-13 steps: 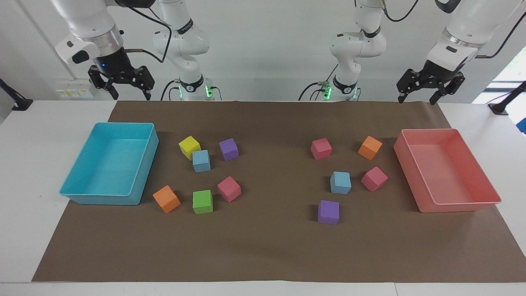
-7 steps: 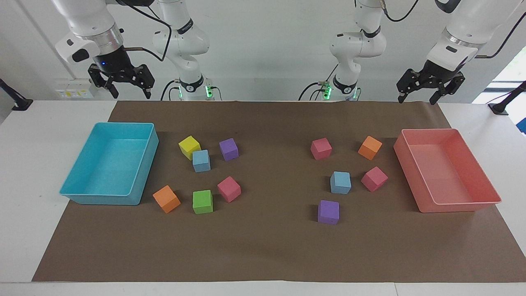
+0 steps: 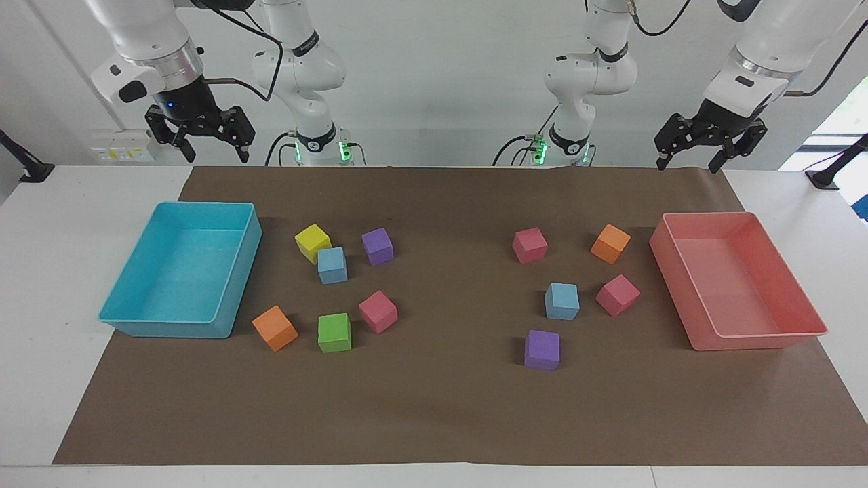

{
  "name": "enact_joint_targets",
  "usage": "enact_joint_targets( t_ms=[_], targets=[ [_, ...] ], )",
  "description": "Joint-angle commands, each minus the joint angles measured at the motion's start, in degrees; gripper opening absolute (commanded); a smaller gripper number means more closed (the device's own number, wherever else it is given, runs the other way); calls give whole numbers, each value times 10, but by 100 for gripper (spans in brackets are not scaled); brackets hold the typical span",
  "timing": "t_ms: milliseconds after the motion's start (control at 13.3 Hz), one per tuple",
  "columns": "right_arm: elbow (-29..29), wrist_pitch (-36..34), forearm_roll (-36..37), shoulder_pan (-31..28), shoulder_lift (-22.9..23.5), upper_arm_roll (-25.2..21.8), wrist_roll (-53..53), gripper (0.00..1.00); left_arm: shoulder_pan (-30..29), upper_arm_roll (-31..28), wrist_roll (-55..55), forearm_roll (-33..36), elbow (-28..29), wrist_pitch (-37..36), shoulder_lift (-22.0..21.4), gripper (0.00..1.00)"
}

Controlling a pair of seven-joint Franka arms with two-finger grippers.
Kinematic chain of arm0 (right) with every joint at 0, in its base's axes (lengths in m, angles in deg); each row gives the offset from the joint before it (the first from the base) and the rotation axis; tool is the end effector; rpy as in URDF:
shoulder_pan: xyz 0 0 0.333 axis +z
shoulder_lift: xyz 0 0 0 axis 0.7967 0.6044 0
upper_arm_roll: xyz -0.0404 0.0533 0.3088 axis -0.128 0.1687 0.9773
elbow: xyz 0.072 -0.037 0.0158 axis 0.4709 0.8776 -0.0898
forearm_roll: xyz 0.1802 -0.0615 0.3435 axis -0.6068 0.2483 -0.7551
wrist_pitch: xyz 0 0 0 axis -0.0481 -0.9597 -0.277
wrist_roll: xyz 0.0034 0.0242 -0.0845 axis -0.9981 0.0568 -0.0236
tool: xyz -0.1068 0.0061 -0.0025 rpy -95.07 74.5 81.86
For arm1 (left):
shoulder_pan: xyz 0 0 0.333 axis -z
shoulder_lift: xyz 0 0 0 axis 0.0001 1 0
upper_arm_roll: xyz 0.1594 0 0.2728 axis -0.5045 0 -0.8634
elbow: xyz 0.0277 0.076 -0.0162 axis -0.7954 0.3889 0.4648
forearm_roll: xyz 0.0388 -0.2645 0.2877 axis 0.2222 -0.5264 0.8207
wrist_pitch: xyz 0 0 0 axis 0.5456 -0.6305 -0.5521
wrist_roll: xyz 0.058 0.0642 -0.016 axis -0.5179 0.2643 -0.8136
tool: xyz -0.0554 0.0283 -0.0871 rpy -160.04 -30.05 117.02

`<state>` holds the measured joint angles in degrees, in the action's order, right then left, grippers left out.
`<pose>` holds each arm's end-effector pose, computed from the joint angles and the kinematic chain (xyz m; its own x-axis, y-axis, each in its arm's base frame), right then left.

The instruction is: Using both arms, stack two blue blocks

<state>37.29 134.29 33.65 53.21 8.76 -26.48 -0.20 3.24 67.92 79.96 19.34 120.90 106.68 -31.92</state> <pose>0.5244 -0.0110 0.6553 0.9992 -0.0263 -0.0300 -0.0260 -0.9996 0.0126 0.5331 -0.0405 0.6627 0.9937 -0.1116 -0.0087 -0.1113 -0.9935 0.0225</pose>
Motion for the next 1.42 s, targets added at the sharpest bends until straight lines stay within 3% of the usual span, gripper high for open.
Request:
enact_joint_targets(
  t_ms=[0,1124,1349],
  targets=[
    [6,-7,2,-5,-8,2,-1,100,0,1,-1,-5,7,9,-9,100],
    [6,-5,2,0,-8,-1,-1,100,-3,0,1,-4,8,8,-9,100],
    [6,-4,2,26,-8,-24,-1,100,-3,0,1,-4,8,9,-9,100]
  ],
)
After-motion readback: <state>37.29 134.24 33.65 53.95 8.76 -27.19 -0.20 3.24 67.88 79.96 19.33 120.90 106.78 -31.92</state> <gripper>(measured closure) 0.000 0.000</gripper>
